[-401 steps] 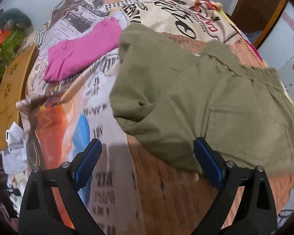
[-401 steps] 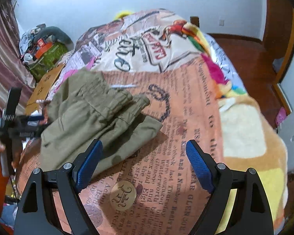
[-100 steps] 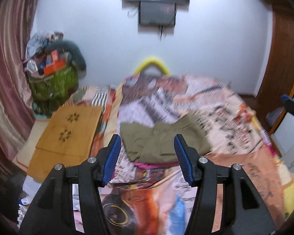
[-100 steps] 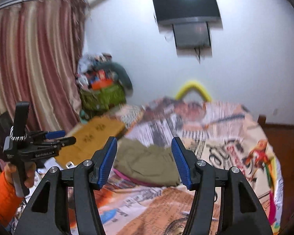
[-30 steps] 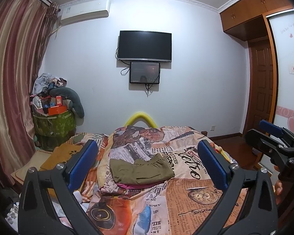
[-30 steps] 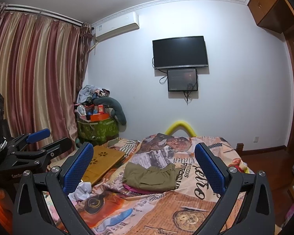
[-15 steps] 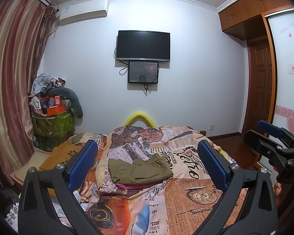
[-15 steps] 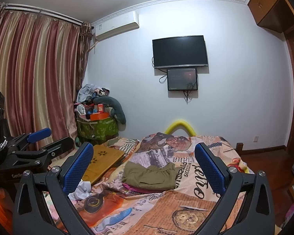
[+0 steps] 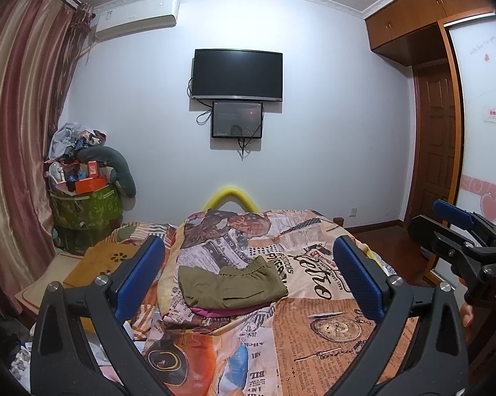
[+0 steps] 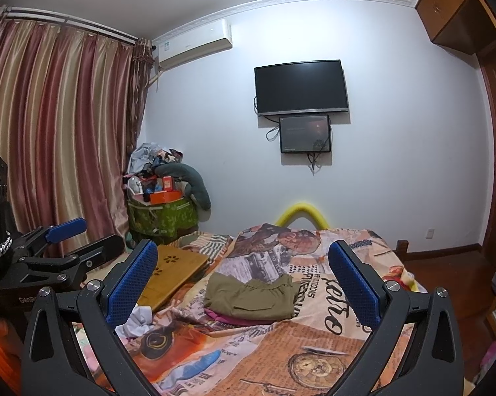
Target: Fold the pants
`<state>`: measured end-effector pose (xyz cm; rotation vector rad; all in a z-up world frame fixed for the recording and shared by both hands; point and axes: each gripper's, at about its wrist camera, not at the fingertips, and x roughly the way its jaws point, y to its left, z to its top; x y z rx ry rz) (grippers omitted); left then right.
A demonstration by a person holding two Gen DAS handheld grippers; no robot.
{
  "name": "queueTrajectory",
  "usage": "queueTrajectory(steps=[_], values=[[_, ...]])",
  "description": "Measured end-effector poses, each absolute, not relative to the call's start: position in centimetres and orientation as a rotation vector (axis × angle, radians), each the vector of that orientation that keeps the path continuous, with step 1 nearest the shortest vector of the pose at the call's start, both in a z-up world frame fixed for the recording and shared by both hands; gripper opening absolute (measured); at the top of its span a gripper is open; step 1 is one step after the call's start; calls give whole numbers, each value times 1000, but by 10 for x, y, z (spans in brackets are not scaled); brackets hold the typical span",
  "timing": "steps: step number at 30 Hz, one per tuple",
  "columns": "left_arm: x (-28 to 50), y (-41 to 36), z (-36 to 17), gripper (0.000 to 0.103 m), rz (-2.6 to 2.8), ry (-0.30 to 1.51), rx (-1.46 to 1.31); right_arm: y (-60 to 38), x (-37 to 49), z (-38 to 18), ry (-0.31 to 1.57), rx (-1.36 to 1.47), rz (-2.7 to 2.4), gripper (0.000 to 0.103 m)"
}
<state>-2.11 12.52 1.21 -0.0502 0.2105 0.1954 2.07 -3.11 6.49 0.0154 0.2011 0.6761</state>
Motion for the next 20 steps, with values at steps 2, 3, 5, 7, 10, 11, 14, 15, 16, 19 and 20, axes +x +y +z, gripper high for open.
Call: queueTrajectory(steps=[2, 3, 5, 7, 10, 11, 14, 15, 16, 19, 20], values=[[-21, 124, 12, 103, 195, 211, -47, -31, 21, 65, 202, 16, 676, 103], [-21, 124, 12, 103, 195, 211, -49, -32, 20, 65, 202, 17, 676, 103], [-20, 124, 11, 103, 187, 215, -54, -32, 21, 65, 202, 17, 676, 103], [-21, 123, 11, 103, 178, 218, -57, -32, 21, 65, 203, 16, 675, 103], [-21, 122, 12, 103, 175, 217, -50, -31, 21, 66, 205, 17, 674, 103], [-21, 121, 12, 103, 175, 217, -49, -31, 21, 66, 205, 17, 674, 103], [-21, 121, 11, 103, 170, 219, -56, -31, 21, 66, 208, 17, 675, 103], [-20, 122, 12, 103, 168, 221, -60, -31, 21, 65, 208, 17, 674, 103], [-20, 122, 12, 103, 166, 222, -63, -31, 21, 65, 209, 17, 675, 103], [-19, 122, 12, 103, 165, 227, -65, -31, 21, 65, 210, 18, 674, 103], [-19, 123, 12, 103, 167, 227, -67, -32, 21, 65, 210, 18, 673, 103]])
